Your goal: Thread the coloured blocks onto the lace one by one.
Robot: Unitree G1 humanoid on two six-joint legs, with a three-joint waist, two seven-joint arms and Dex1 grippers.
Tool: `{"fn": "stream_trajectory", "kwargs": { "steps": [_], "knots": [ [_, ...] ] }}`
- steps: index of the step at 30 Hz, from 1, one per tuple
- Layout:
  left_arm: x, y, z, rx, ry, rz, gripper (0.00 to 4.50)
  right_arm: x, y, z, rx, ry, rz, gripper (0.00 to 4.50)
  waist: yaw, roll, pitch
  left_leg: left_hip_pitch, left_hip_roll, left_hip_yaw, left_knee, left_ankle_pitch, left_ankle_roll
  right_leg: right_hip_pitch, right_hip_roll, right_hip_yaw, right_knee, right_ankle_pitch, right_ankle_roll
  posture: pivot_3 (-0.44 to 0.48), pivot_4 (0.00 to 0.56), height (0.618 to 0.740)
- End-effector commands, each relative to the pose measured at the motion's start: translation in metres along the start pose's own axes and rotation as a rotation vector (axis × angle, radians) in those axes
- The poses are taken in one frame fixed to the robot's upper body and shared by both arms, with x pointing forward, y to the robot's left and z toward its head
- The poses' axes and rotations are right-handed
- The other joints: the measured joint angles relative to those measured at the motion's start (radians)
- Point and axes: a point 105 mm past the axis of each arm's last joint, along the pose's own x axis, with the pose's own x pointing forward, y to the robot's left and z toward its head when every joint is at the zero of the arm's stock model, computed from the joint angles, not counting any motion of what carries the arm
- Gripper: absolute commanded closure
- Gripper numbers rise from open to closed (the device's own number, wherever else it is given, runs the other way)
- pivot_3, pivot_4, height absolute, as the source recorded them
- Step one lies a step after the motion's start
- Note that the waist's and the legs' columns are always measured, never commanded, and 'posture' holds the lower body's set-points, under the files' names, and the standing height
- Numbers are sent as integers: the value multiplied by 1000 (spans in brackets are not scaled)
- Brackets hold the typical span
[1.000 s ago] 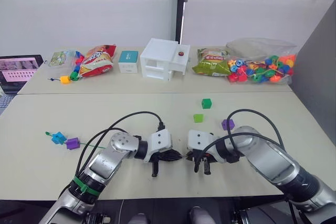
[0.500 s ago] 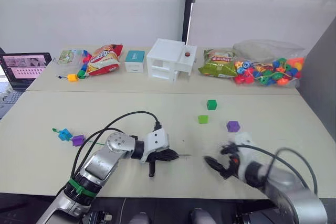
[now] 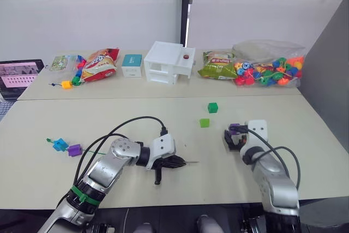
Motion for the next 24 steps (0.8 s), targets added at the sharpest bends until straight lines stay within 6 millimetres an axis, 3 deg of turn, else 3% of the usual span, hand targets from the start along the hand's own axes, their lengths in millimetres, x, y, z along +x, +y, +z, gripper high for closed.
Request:
{"fn": "stream_trajectory", "kwargs": {
  "steps": [1,3,4,13,17,20,24],
  "knots": [
    [-3,0,10,30,-26,14,4500,14,-12,0,-23,-17,-76,36,2,0,0,0,0,0,0,0,0,0,0,0,0,0,0,0,150,740],
    [-4,1,10,28,-26,18,4500,18,-16,-5,-10,-7,-98,36,2,0,0,-1,0,0,0,0,0,0,0,0,-1,0,0,0,150,740],
    [-4,1,10,28,-26,21,4500,18,-12,-5,8,-15,-76,273,2,0,0,-1,0,0,0,0,0,0,0,0,-1,0,0,0,150,740],
    [-6,3,9,29,-23,31,4500,1,8,3,78,-73,6,3220,2,0,0,-1,0,0,0,0,0,0,0,0,-1,0,0,0,150,740],
    [-6,3,9,30,-23,30,4500,-19,19,17,84,-116,44,3297,1,0,0,-1,0,0,0,0,0,-1,0,0,-1,0,0,0,150,740],
    [-7,2,8,29,-21,28,4500,-45,45,28,73,-125,140,3297,0,1,0,-2,0,0,0,0,0,-1,0,0,0,0,0,0,150,740],
    [-8,2,7,27,-20,26,4500,-80,81,23,60,-54,267,3297,0,1,0,-1,0,-1,-1,0,0,-1,1,0,0,0,0,0,150,740]
  ]
}}
